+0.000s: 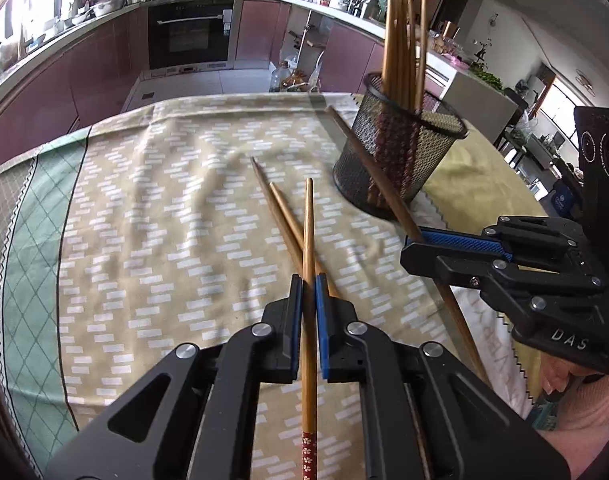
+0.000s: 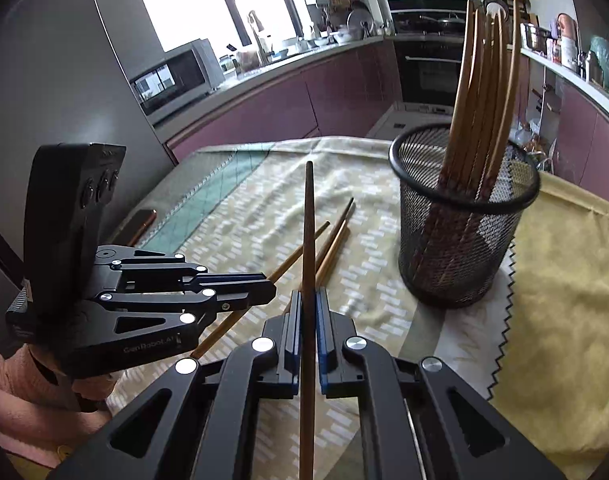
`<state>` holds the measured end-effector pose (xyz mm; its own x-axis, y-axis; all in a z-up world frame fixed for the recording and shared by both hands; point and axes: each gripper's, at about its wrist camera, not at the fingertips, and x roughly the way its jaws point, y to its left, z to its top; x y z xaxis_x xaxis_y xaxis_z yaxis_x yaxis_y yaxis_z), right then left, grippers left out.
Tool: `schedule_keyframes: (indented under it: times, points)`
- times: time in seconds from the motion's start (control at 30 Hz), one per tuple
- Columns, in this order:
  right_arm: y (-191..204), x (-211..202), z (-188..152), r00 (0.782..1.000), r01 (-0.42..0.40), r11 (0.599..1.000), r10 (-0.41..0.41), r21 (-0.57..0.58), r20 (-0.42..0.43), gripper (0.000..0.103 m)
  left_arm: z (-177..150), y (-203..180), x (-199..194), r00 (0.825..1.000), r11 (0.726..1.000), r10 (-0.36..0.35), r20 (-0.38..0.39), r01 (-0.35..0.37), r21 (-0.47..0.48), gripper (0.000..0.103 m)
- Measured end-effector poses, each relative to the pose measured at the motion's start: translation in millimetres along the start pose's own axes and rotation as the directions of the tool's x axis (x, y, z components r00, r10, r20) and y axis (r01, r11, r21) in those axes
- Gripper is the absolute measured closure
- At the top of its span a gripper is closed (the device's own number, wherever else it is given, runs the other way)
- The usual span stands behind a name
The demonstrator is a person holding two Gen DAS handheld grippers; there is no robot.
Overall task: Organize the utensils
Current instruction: 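Lift the chopstick upright with the right gripper over the mesh cup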
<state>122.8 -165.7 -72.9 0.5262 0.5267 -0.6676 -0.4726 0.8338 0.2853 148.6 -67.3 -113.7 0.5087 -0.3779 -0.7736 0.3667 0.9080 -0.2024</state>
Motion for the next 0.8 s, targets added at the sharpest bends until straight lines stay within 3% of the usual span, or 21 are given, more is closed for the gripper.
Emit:
schedule_keyframes:
  times: [0.23, 0.47, 0.8]
  points:
    - [-3, -38, 8, 0.995, -0.012, 1.000, 0.012, -0.003, 0.101, 0.097, 13, -9, -41, 0.994, 0.997, -0.070, 0.082, 0.068, 0.020, 0.096]
    - [-11, -71, 18, 0.980, -0.003, 1.000, 0.003, -0.001, 0.199, 0.097, 28, -19, -84, 0.977, 0.990, -0.139, 0.163, 0.131, 0.055, 0.096]
    - [-20, -99, 41, 0.956, 0.016, 1.000, -0.013, -0.009, 0.294, 0.097, 58, -24, -126, 0.947, 0.986, -0.166, 0.273, 0.152, 0.073, 0.096]
